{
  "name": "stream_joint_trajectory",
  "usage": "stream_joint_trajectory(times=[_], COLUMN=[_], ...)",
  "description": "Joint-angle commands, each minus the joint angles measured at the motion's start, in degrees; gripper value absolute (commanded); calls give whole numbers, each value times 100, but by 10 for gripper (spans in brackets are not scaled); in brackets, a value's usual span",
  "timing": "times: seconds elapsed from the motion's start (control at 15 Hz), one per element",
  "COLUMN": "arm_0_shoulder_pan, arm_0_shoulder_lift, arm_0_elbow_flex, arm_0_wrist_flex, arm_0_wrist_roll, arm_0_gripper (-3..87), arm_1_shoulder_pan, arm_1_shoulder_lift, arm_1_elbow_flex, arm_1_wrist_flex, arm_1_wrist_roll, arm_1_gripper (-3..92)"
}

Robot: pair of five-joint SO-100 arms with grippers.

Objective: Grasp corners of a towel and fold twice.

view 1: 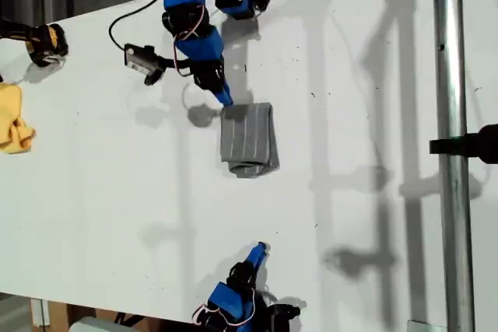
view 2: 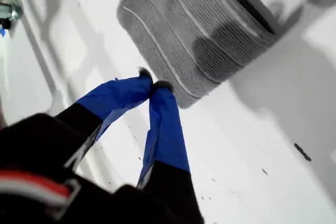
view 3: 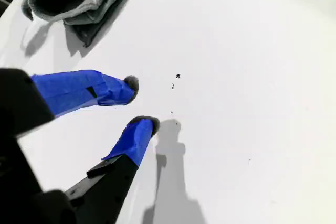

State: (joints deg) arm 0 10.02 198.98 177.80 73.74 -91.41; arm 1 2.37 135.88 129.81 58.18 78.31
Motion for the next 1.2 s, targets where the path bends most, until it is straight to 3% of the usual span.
stream_joint_trajectory(times=[0.0,0.13,0.2,0.33,0.4,0.47,0.53,0.6,1.13], arm_0_shoulder_pan=[-220,-396,-448,-448,-413,-352,-220,-158,-167], arm_0_shoulder_lift=[35,35,35,35,35,35,35,35,35], arm_0_elbow_flex=[70,79,79,79,79,79,79,79,79], arm_0_wrist_flex=[-255,88,88,88,88,97,97,88,79], arm_0_wrist_roll=[79,-554,-492,905,1107,1371,2136,3349,3393], arm_0_gripper=[105,106,106,106,106,106,105,104,104], arm_1_shoulder_pan=[-114,-378,-413,-466,-457,-519,-677,-800,-1195], arm_1_shoulder_lift=[3252,5054,5203,5186,5168,5186,5229,5238,5238], arm_1_elbow_flex=[2153,3085,3331,3683,3744,3718,3647,3639,3665], arm_1_wrist_flex=[316,1529,1951,2092,2083,2136,2215,2320,2338], arm_1_wrist_roll=[817,1503,1740,1872,1740,1591,1397,896,703], arm_1_gripper=[-2,-2,-2,-2,-2,65,83,83,83])
